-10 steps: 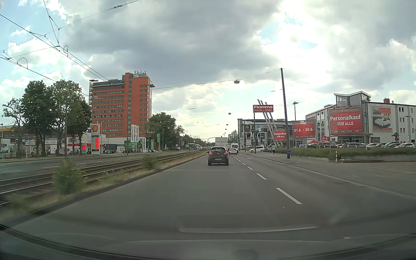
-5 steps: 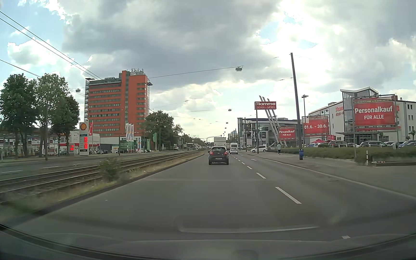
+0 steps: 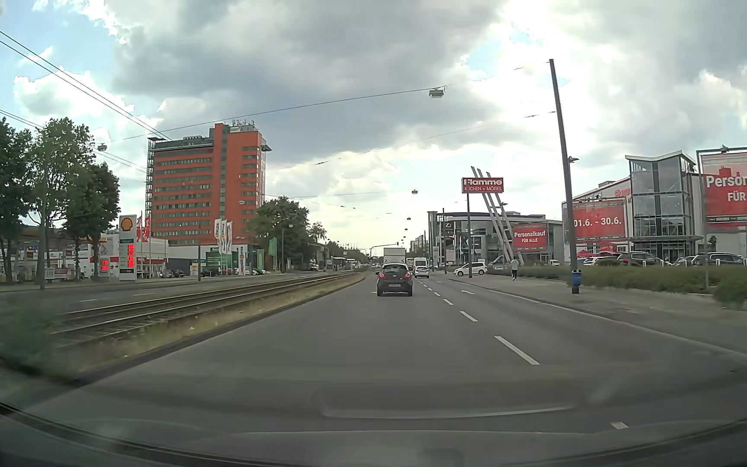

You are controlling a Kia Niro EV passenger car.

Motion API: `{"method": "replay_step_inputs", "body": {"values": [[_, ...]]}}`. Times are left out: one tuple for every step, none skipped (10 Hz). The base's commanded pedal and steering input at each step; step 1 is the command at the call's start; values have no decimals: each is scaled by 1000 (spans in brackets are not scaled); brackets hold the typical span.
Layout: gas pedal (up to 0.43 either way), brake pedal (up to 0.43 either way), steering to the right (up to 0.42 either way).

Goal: Follow the waypoints while adhering to traffic rules and regulations

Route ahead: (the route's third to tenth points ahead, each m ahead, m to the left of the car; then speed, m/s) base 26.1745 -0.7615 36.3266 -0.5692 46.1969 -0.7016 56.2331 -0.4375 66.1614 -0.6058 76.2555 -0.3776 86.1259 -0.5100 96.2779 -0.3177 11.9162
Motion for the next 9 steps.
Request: {"method": "replay_step_inputs", "body": {"values": [[0,30,0],[0,30,0],[0,30,0],[0,30,0],[0,30,0],[0,30,0],[0,30,0],[0,30,0],[0,30,0]]}}
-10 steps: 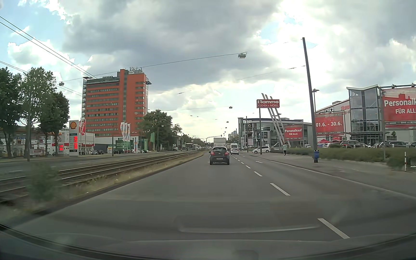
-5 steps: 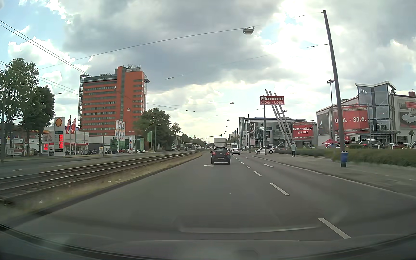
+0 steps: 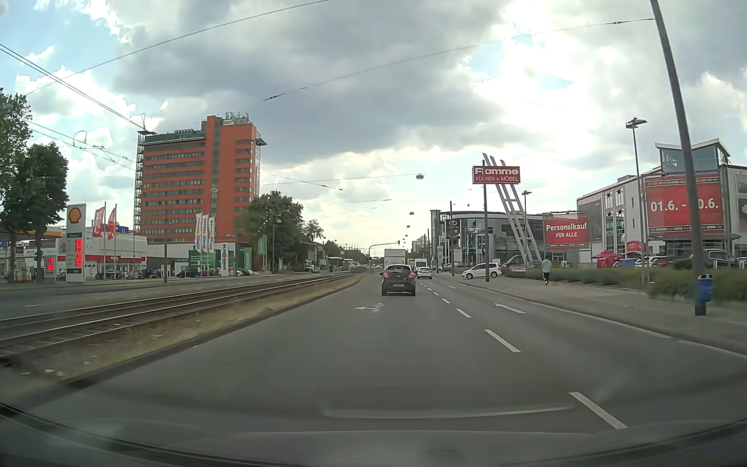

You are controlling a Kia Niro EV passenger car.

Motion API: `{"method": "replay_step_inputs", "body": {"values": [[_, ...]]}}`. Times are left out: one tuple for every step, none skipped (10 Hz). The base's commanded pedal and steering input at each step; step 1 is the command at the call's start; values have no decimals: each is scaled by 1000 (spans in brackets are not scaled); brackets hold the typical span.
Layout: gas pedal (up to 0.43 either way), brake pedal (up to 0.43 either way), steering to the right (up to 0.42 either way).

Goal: Follow the waypoints while adhering to traffic rules and regulations

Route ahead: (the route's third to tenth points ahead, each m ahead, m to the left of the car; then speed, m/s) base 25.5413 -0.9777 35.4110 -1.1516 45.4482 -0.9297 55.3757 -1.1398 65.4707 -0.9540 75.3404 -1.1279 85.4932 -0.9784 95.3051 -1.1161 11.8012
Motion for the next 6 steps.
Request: {"method": "replay_step_inputs", "body": {"values": [[0,30,-1],[0,30,0],[0,30,0],[0,30,0],[0,30,0],[0,30,0]]}}
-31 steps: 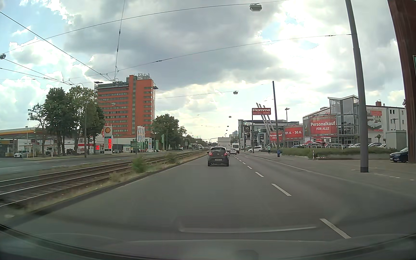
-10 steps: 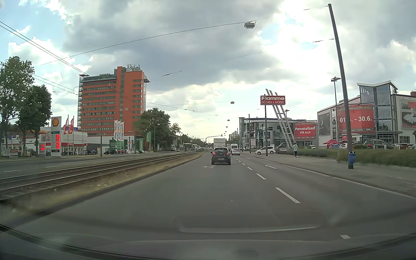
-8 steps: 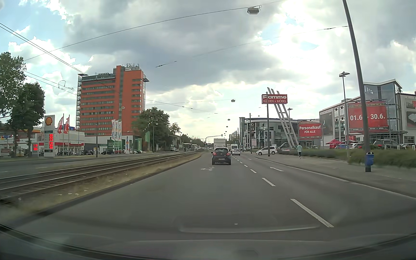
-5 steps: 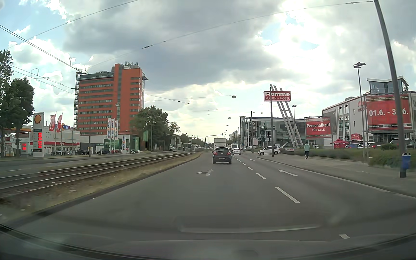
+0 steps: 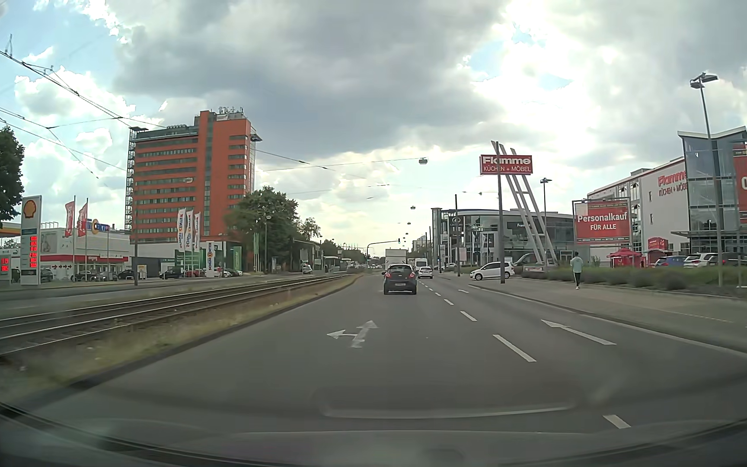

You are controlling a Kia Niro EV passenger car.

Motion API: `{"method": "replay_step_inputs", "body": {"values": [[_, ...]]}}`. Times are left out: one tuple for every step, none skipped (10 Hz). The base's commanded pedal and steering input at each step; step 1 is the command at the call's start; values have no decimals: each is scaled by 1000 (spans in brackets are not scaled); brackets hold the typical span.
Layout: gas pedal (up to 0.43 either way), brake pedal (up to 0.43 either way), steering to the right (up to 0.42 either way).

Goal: Follow the waypoints while adhering to traffic rules and regulations

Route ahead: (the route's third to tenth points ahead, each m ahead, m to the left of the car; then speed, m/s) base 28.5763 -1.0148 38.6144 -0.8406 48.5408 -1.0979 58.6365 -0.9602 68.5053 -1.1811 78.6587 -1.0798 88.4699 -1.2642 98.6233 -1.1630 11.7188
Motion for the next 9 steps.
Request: {"method": "replay_step_inputs", "body": {"values": [[0,30,0],[0,30,0],[0,30,0],[0,30,0],[0,30,0],[0,30,1],[0,30,1],[8,30,1],[20,30,0]]}}
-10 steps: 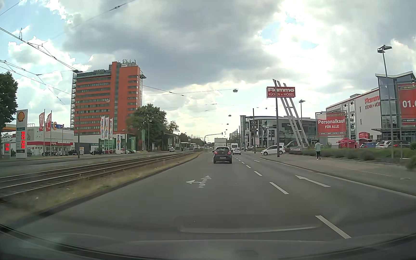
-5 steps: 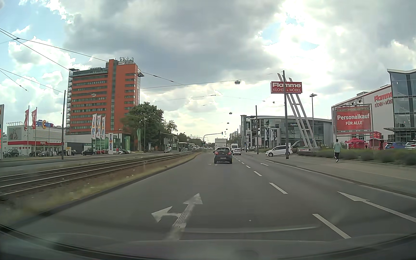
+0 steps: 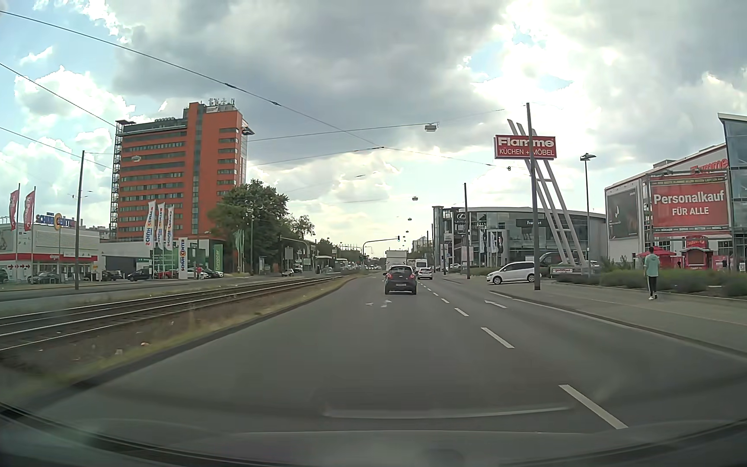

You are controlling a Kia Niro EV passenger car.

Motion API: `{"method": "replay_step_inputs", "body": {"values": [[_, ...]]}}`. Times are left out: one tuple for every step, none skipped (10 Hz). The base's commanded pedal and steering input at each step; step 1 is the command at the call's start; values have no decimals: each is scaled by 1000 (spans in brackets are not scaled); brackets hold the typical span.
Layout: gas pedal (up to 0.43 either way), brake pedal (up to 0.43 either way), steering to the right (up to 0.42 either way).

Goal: Follow the waypoints while adhering to traffic rules and regulations

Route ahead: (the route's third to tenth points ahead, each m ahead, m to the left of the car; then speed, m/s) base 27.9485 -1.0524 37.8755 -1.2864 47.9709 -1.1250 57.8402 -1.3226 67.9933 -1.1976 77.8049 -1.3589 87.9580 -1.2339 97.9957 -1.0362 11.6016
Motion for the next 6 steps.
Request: {"method": "replay_step_inputs", "body": {"values": [[20,30,0],[20,30,0],[39,30,-1],[39,30,-2],[47,30,-2],[47,30,-2]]}}
